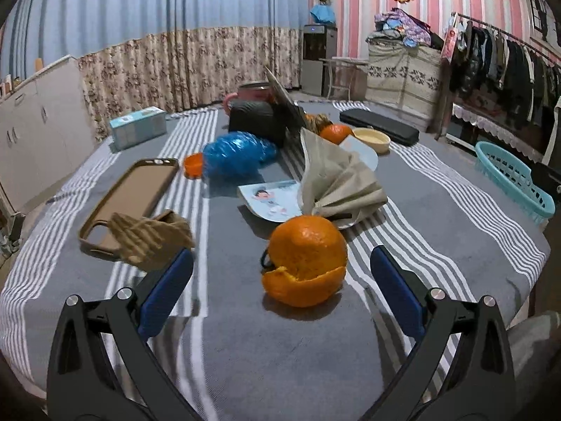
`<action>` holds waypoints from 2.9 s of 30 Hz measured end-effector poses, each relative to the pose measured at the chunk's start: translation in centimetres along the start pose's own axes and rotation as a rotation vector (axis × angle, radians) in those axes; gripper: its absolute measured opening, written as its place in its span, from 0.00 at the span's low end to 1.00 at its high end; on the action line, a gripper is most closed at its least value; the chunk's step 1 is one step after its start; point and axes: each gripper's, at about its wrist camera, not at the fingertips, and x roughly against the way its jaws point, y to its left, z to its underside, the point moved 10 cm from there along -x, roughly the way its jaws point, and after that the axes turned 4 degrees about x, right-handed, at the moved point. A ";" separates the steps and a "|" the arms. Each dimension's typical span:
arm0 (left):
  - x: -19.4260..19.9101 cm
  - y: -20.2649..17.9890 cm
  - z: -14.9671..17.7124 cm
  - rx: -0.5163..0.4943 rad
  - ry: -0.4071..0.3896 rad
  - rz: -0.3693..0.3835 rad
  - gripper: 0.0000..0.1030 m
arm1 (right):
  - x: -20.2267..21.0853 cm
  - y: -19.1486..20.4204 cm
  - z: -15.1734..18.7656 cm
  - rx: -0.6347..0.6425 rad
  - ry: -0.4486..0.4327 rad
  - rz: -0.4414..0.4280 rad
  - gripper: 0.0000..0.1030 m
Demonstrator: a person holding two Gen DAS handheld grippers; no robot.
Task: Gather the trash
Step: 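Grasp the orange with the left tool while the right tool approaches the beige paper bag, then lift the orange with the left tool while the right tool grasps the beige paper bag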
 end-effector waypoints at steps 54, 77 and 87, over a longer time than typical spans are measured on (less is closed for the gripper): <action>1.9 16.2 -1.4 0.119 0.020 -0.032 0.60 | -4.0 25.1 4.0 0.240 0.287 -0.434 0.96; 1.9 16.1 -2.2 0.138 -0.033 -0.089 0.73 | -4.6 17.1 0.7 0.128 0.208 -0.393 0.05; 2.2 15.4 -1.0 0.118 -0.012 -0.107 0.79 | -6.0 13.6 1.4 0.117 0.229 -0.372 0.21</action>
